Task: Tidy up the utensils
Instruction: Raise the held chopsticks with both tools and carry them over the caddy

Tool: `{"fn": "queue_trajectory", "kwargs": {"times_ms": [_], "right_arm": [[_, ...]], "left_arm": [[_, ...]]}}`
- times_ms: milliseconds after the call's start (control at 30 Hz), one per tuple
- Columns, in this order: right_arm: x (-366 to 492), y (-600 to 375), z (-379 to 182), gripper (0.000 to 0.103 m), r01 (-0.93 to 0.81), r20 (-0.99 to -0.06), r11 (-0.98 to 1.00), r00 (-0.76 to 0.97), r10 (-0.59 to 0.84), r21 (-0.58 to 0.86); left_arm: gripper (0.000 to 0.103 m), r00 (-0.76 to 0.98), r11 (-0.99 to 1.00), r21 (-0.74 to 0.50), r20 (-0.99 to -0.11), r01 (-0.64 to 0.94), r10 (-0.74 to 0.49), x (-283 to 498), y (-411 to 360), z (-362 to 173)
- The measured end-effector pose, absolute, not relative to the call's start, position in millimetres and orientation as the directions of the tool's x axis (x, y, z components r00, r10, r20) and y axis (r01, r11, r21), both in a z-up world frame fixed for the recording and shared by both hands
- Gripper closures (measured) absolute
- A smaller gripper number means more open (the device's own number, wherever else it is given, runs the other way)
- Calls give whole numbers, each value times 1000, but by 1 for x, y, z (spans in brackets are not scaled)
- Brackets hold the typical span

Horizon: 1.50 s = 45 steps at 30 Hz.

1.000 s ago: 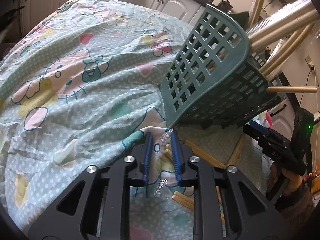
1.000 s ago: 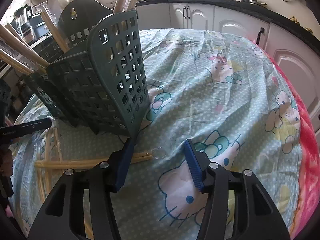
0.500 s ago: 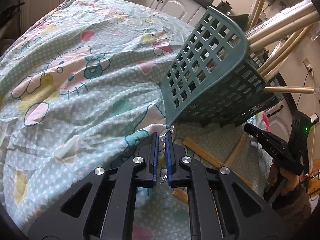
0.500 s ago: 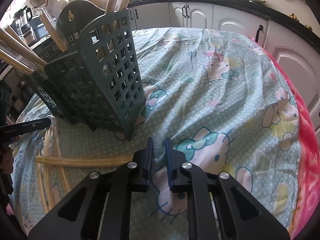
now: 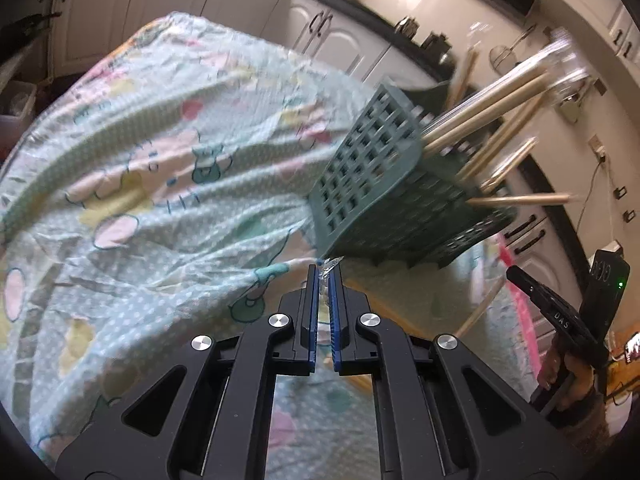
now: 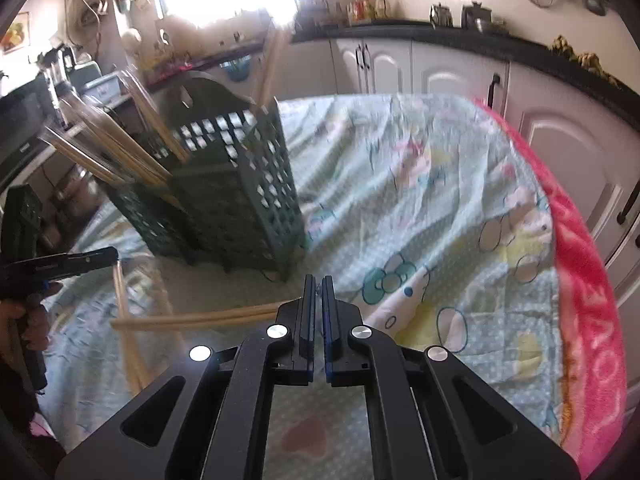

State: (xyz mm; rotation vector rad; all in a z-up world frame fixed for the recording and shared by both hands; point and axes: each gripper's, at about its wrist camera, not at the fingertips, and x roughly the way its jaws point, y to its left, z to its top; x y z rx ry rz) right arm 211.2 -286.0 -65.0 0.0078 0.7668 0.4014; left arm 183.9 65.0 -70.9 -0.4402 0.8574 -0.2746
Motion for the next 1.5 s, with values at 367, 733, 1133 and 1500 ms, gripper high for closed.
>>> {"fn": "queue_trajectory", "kwargs": {"times_ms": [367,733,1133,1500], "right_arm": [[172,-272,5,100,-422,-547,899,727,415,122],[143,-259,65,100,-484,-438,872,771,463,72],[133,-264,110,100,-490,-349,872,814,464,17],[137,-265,159,100,-473,-252,881,855,452,-26]], "left_arm": [[101,704,864,-470,-551,182,-448,158,47,-7],[101,724,836,-432,-448,339,-525,146,14,55],[101,736,810,-392,-364,435,-571,148,-7,109],[101,772,806,-342,-270,482,-576,154,-16,170]]}}
